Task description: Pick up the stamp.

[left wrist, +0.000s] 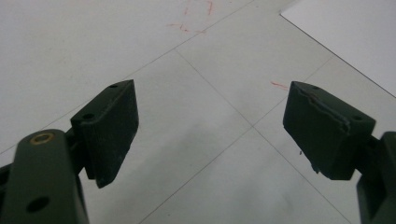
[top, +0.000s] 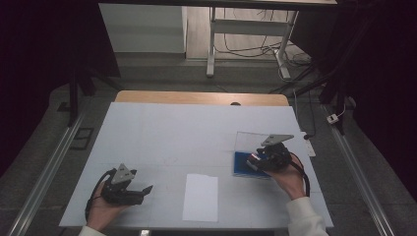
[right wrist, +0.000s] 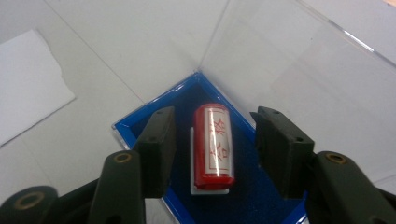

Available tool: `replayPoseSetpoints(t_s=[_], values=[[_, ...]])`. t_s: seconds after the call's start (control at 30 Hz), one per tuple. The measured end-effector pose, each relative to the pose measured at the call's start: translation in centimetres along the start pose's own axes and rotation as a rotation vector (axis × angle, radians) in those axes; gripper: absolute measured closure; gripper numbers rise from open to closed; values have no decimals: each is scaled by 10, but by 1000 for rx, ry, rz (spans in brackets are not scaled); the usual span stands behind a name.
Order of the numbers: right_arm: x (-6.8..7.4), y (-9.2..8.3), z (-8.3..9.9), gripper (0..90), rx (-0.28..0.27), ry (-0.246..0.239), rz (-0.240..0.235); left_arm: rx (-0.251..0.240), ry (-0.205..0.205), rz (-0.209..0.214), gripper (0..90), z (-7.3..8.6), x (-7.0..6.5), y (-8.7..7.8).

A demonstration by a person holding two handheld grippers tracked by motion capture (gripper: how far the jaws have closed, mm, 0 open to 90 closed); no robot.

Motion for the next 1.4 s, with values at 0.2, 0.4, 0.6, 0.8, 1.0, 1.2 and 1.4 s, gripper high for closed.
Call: replayPoseSetpoints(t_s=[0.2, 0.4, 0.6, 0.8, 1.0, 1.2, 1.4], values=[[-1, 4, 4, 510, 29, 8, -4, 1, 2, -1, 187, 0, 0, 0], [2, 6, 3, 600, 40, -7, -14, 2, 2, -2, 187, 0, 0, 0], [3, 4, 1, 690, 30, -20, -9, 6, 6, -5, 187, 1, 1, 1], [3, 3, 2, 695, 31, -14, -19, 7, 7, -6, 187, 2, 1, 1], [3, 5, 2, 681, 49, -44, -1, 5, 6, -7, 187, 2, 1, 1], [4, 5, 2, 701, 50, -39, -4, 5, 8, -13, 188, 1, 1, 1], [4, 4, 2, 704, 52, -39, 0, 3, 8, -12, 190, 1, 1, 1]])
Point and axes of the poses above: each handheld gripper's, and its own axes: y roughly forward along the jaws, z roughly out of its underside, x roughly to its left, the point moved 10 cm from there along y, roughly forward along the jaws, and after that the axes turned 14 degrees about -y, right-handed, at the moved point
